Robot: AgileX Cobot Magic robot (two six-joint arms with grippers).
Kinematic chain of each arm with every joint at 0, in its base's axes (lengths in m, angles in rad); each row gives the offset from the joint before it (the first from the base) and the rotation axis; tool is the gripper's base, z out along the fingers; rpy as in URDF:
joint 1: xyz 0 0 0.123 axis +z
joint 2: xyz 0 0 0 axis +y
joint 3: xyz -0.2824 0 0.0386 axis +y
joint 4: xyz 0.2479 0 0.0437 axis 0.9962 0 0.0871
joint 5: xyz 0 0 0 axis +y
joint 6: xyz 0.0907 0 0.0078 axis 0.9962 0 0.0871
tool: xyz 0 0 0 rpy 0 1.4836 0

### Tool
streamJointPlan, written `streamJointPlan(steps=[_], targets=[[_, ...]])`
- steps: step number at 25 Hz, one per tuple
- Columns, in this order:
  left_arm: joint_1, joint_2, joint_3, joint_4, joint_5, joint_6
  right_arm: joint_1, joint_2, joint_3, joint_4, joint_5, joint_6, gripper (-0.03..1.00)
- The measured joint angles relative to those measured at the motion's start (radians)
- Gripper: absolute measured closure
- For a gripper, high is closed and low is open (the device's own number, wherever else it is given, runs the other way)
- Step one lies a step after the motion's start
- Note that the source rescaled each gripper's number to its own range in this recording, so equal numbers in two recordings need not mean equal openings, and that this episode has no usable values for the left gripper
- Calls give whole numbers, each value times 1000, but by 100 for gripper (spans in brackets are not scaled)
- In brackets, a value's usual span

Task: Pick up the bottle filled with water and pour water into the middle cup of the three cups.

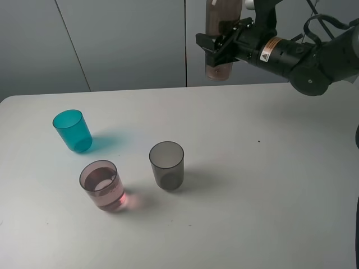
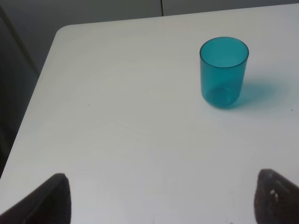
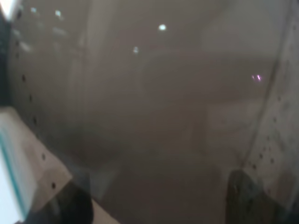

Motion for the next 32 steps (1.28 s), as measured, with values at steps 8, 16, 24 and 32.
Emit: streamJointPlan(steps=[8,16,24,32], targets=[[0,0,0,0,0,0,-104,8,106,131,-19,2,97],[0,0,0,0,0,0,-118,191,79,175,-107,-21,97],[0,0,0,0,0,0,-118,308,7,166,-184,-131,97],[0,0,0,0,0,0,-118,373,-5,152,-228,-204,97]])
